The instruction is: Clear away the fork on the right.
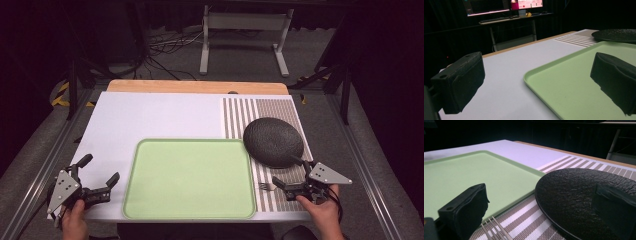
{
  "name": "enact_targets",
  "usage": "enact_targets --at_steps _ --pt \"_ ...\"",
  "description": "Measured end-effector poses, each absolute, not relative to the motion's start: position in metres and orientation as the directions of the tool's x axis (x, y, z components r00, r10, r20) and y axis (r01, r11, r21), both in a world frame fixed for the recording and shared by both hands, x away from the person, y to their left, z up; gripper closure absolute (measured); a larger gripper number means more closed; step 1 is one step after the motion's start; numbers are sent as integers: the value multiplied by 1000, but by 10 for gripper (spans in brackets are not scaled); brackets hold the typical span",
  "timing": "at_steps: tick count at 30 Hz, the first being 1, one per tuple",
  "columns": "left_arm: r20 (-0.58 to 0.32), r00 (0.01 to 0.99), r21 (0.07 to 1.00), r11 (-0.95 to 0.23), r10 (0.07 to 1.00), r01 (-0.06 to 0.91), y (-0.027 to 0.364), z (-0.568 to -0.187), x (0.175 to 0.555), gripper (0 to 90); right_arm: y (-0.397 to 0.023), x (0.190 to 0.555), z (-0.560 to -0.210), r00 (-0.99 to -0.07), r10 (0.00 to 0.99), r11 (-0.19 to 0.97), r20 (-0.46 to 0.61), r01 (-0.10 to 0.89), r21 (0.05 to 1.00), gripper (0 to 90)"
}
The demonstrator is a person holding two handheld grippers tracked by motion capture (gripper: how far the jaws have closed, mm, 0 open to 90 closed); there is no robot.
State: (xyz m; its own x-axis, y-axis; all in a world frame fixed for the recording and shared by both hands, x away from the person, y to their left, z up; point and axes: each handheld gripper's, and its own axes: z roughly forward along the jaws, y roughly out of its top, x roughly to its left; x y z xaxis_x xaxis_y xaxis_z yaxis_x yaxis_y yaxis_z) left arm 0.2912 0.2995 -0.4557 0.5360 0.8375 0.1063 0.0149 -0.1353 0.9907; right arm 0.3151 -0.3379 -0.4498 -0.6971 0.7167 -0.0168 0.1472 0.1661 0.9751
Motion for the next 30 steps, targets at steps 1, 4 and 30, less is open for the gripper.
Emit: enact_targets --at_steps 1,4,30 --pt "108 537 990 -137 837 14 299 -456 291 1 -338 315 -450 -699 714 168 -19 145 975 6" --pt "110 537 990 -140 837 15 299 -455 291 1 -338 315 -450 -699 715 168 -19 145 975 7" --pt "103 536 990 -137 838 24 297 -457 290 1 -330 328 -428 -735 678 196 -28 144 970 18"
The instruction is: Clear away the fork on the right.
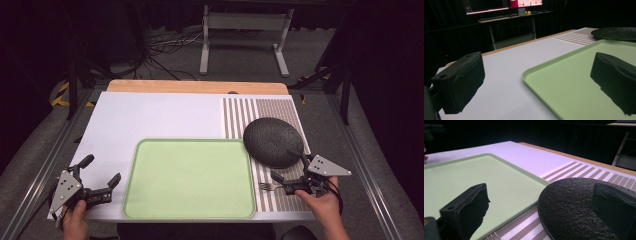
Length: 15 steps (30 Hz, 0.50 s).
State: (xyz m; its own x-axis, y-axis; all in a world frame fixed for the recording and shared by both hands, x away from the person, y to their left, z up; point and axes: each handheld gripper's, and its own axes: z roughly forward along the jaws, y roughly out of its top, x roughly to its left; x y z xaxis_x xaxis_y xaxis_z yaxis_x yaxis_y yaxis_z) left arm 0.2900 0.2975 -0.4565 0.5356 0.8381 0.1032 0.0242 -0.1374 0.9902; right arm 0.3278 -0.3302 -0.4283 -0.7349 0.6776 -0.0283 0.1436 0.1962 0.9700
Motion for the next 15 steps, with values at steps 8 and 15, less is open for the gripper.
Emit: enact_targets --at_steps 8,15 --pt "101 533 991 -135 840 24 298 -457 289 1 -326 336 -407 -753 652 299 -90 147 943 21" --pt "98 532 991 -132 841 26 298 -456 289 0 -319 340 -394 -785 607 398 -125 164 903 25"
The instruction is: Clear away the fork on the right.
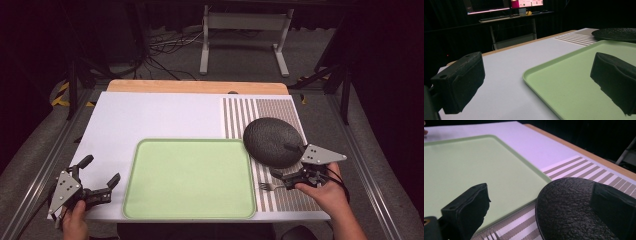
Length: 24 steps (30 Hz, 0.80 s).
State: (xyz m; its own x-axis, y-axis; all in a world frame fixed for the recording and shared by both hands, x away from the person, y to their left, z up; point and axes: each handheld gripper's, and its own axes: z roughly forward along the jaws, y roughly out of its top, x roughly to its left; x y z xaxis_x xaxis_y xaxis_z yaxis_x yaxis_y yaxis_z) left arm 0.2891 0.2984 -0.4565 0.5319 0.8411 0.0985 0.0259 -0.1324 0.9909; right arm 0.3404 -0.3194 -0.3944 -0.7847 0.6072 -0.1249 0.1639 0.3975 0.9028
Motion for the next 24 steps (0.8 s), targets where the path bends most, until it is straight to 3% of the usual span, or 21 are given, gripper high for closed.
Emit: enact_targets --at_steps 14,24 --pt "101 533 990 -135 840 26 298 -456 289 1 -314 347 -379 -820 544 570 -180 203 796 39" --pt "100 532 990 -135 841 28 298 -456 289 1 -314 353 -377 -863 480 677 -159 249 693 83"
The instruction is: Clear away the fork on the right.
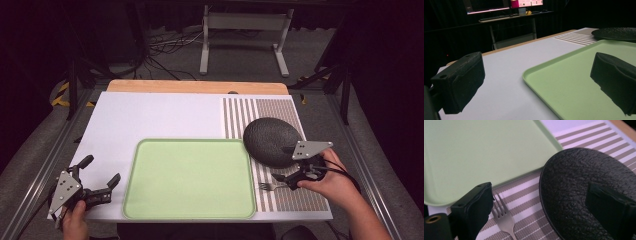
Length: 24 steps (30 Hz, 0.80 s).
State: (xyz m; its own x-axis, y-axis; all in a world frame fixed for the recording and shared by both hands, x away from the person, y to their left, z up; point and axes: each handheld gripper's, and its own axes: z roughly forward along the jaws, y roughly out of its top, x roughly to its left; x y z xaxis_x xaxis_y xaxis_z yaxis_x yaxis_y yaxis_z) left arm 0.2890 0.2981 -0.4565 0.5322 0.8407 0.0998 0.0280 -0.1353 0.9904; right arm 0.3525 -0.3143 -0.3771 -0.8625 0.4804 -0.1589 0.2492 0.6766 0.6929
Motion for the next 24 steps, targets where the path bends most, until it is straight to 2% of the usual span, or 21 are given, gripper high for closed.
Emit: enact_targets --at_steps 17,24 --pt "105 535 990 -141 838 26 298 -457 289 1 -305 361 -373 -922 340 848 -186 215 485 114" --pt "100 533 990 -136 840 28 298 -457 289 1 -305 362 -375 -936 305 883 -176 208 421 166"
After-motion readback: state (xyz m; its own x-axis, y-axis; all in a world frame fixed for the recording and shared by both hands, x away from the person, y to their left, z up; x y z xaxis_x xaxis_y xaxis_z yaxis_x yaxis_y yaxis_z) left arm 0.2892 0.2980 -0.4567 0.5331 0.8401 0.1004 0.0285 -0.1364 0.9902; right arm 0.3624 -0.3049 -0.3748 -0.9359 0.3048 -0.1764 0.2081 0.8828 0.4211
